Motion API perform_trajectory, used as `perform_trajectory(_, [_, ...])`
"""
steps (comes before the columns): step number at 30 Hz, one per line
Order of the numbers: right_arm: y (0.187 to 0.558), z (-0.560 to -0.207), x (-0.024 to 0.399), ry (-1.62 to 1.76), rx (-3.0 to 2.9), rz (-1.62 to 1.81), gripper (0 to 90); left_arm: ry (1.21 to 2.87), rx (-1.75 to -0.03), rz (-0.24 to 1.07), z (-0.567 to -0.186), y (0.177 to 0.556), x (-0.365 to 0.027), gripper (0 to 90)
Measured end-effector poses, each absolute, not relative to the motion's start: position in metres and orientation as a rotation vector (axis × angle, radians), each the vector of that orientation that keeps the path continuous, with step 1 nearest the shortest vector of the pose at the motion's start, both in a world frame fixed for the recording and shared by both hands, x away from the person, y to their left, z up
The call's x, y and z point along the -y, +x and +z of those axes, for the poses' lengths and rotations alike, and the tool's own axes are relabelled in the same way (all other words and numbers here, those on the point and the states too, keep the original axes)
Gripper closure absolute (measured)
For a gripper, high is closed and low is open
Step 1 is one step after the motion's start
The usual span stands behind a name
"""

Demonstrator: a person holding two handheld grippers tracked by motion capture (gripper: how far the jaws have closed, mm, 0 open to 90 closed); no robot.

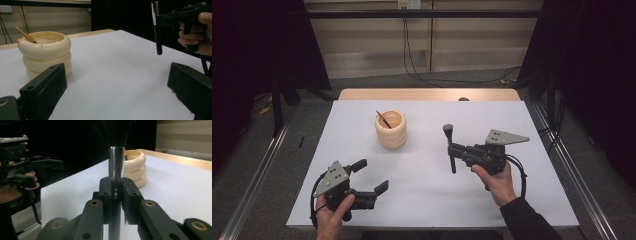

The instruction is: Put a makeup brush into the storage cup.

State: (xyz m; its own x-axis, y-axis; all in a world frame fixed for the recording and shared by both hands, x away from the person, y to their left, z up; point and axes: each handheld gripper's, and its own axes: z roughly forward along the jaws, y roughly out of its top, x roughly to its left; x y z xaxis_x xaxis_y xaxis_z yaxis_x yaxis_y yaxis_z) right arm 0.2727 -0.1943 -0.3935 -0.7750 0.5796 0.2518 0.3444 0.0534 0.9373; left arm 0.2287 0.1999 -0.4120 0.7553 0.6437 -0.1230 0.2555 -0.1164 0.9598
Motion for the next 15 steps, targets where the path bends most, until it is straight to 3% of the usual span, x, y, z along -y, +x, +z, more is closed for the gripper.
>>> perform_trajectory(15, [0.267, -0.395, 0.176, 0.871, -2.194, 1.827, 78.9, 1.712, -0.623, 0.346, -0.401, 0.239, -0.167, 2.3])
